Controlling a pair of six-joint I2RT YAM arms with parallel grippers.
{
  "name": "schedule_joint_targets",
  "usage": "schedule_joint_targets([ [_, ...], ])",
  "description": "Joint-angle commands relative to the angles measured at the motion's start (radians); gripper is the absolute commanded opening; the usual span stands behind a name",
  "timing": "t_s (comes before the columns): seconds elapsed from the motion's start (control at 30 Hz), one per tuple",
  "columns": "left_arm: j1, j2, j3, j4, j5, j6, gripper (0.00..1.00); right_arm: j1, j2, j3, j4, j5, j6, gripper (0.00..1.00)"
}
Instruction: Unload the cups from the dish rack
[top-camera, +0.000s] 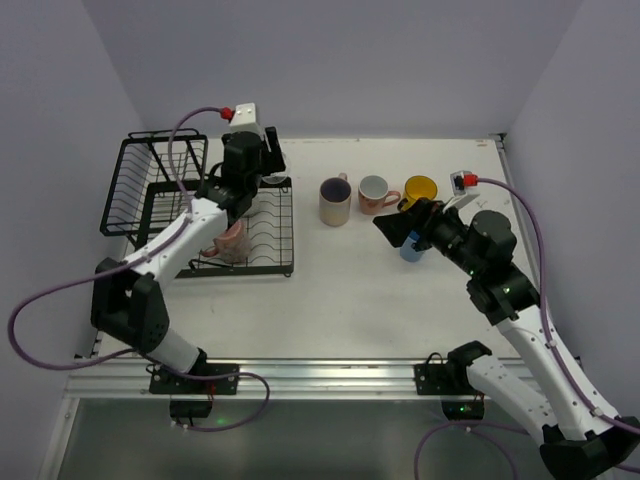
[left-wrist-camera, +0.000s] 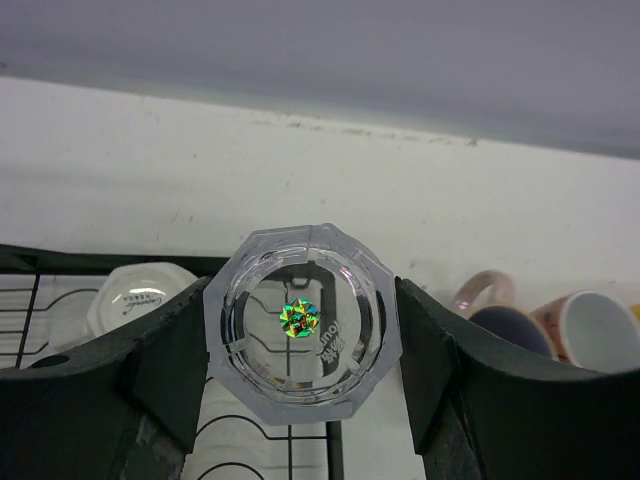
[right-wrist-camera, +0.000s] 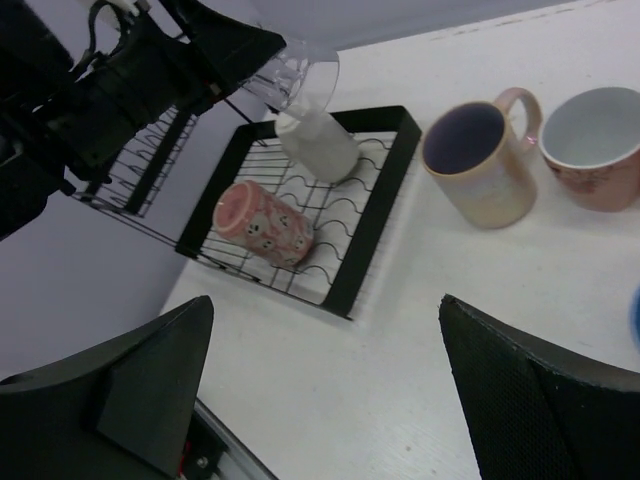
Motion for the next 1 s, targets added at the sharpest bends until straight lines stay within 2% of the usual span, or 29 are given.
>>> schedule_joint_targets([
  [0.0, 0.008, -0.138, -0.035, 0.090, 0.068, -0.055, 0.00, 0.006, -0.014, -0.053, 0.211, -0.112, 0.141, 0.97],
  [0.1, 0.008, -0.250, -0.105, 0.103, 0.175, -0.127, 0.00, 0.021, -0.028, -0.085, 0.292, -0.124, 0.186, 0.97],
  [0.13, 0.008, -0.312, -0.158, 0.119, 0.256, -0.173, 0.00, 0.027, -0.029, -0.091, 0.309, -0.123, 0.196, 0.97],
  [0.2, 0.007, -0.376, -0.226, 0.206, 0.359, -0.230, 0.00, 0.052, -0.031, -0.108, 0.369, -0.123, 0.224, 0.97],
  [0.23, 0.007, -0.429, -0.295, 0.246, 0.466, -0.305, 0.00, 0.064, -0.028, -0.125, 0.386, -0.115, 0.232, 0.97],
  [0.37, -0.005, -0.515, -0.446, 0.506, 0.677, -0.506, 0.00, 0.142, 0.011, -0.139, 0.475, -0.101, 0.258, 0.95],
  [0.6, -0.044, -0.571, -0.599, 0.737, 0.765, -0.724, 0.00, 0.231, 0.112, -0.104, 0.563, -0.098, 0.281, 0.88],
  [0.77, -0.076, -0.560, -0.642, 0.864, 0.792, -0.790, 0.00, 0.260, 0.161, -0.101, 0.596, -0.077, 0.292, 0.87],
  [0.9, -0.119, -0.534, -0.651, 0.892, 0.797, -0.802, 0.00, 0.268, 0.186, -0.092, 0.648, -0.089, 0.299, 0.77],
  [0.97, -0.137, -0.519, -0.659, 0.903, 0.794, -0.801, 0.00, 0.270, 0.196, -0.087, 0.678, -0.090, 0.305, 0.64],
])
